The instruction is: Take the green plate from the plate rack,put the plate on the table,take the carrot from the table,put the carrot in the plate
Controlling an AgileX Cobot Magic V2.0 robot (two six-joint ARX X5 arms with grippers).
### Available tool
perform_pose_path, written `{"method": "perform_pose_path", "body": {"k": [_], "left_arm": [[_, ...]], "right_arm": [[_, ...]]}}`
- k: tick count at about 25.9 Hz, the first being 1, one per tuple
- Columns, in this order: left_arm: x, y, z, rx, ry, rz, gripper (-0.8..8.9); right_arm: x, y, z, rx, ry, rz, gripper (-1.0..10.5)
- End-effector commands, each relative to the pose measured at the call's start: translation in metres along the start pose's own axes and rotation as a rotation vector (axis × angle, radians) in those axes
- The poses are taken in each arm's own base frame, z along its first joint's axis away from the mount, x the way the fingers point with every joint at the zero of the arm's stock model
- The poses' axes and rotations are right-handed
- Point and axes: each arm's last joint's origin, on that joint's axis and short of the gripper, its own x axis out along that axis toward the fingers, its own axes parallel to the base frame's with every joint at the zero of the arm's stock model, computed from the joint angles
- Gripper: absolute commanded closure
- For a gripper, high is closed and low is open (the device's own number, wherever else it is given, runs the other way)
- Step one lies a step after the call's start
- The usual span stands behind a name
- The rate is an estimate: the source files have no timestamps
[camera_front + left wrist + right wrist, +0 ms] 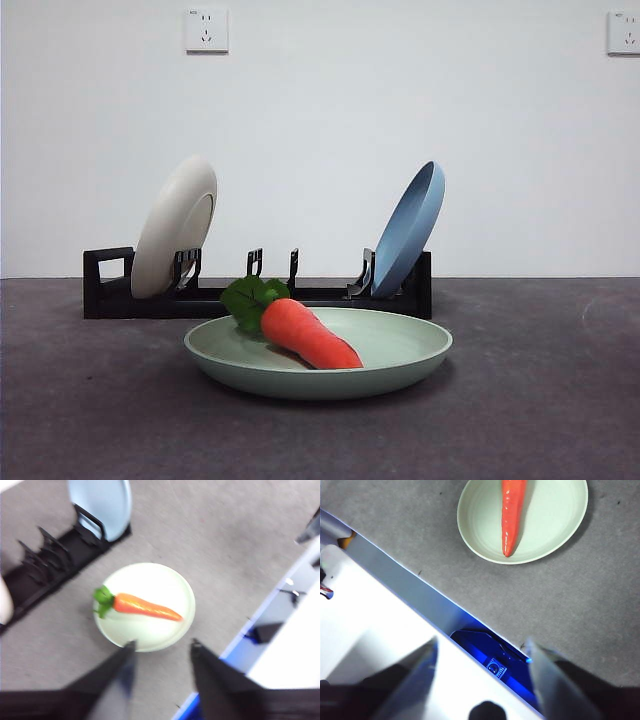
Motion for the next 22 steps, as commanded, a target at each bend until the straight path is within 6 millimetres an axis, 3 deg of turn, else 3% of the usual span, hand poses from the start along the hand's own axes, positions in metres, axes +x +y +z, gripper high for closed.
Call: {"method": "perform_pose_path", "body": {"k": [1,22], "left_arm": [[0.0005,-0.0008,-0.0017,-0.018,0.015,-0.029,8.22],[0.0005,-0.0012,-0.0024,-0.018,0.024,-0.044,8.16]], "right_arm": [[0.0006,0.0001,-0.0007,-0.014,-0.001,0.003,9.6],[-0.0004,0.0,-0.0012,-0.011,-0.006,0.0,9.4]]}}
